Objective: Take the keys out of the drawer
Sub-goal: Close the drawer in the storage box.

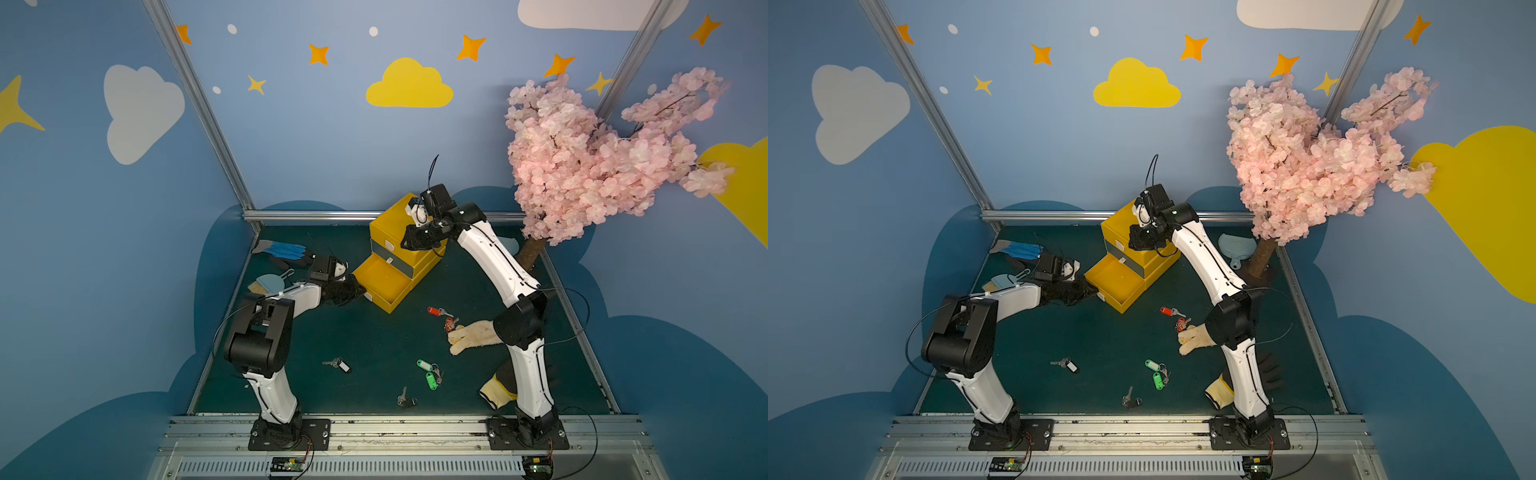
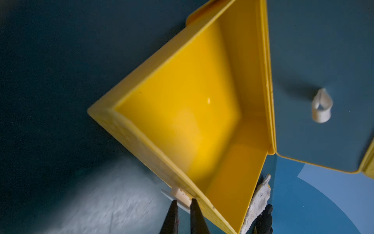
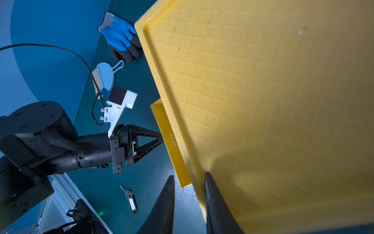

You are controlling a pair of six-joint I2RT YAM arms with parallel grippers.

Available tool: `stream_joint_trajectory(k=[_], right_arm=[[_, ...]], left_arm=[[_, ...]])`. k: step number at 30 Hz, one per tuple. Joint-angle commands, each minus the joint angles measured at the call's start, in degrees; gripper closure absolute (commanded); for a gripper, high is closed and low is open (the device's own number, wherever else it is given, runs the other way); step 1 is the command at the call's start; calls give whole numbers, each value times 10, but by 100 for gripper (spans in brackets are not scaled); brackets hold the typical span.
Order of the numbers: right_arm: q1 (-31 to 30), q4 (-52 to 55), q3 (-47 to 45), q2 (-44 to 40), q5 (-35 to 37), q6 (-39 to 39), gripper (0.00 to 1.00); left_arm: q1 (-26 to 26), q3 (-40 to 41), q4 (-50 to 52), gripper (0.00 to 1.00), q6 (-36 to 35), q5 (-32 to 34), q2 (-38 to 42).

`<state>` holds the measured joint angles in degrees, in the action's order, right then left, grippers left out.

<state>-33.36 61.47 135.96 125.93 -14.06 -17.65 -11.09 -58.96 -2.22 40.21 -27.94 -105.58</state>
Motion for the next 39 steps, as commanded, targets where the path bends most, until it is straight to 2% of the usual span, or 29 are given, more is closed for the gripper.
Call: stream_joint_trajectory(k=[1, 5, 8, 13, 15, 18, 21, 23, 24, 26, 27, 28, 30, 33, 35, 39], right_arm=[[-7, 172, -67, 72, 21, -12, 73], [-7, 163, -76, 66, 17, -19, 73], [-7, 160, -74, 62, 17, -18, 73], [-8, 158, -77, 61, 8, -19, 73], [-9, 156, -70, 58, 4, -20, 73], [-4, 162, -31, 45, 0, -22, 72], [18, 161, 55, 33, -44, -48, 68], [33, 152, 116, 23, -53, -64, 65], [38, 142, 129, 14, -52, -66, 64], [48, 125, 125, -23, -40, -64, 63], [52, 126, 114, -43, -29, -65, 63], [57, 129, 88, -73, -11, -59, 63], [64, 129, -14, -146, 31, -6, 62], [80, 56, -271, -296, 137, 53, 62], [102, -36, -463, -405, 198, 81, 61], [163, -288, -782, -580, 233, 156, 59]], left_arm=[[-19, -46, -99, 84, 61, -2, -59], [-43, -105, -186, 83, 139, 7, -136], [-58, -118, -241, 83, 181, 22, -162], [-78, -126, -275, 83, 215, 50, -185], [-78, -107, -303, 83, 240, 52, -181], [-55, -23, -316, 83, 246, 75, -106], [-10, 54, -263, 79, 173, 76, 31], [16, 71, -155, 73, 67, 91, 148], [21, 69, -96, 69, 13, 114, 198], [27, 68, 7, 57, -119, 219, 302], [29, 75, 35, 50, -155, 270, 336], [38, 96, 42, 46, -200, 312, 372], [60, 157, 17, 44, -263, 345, 421], [82, 243, -7, 45, -325, 380, 457], [84, 309, -63, 45, -355, 386, 480], [92, 450, -275, 44, -387, 387, 474]])
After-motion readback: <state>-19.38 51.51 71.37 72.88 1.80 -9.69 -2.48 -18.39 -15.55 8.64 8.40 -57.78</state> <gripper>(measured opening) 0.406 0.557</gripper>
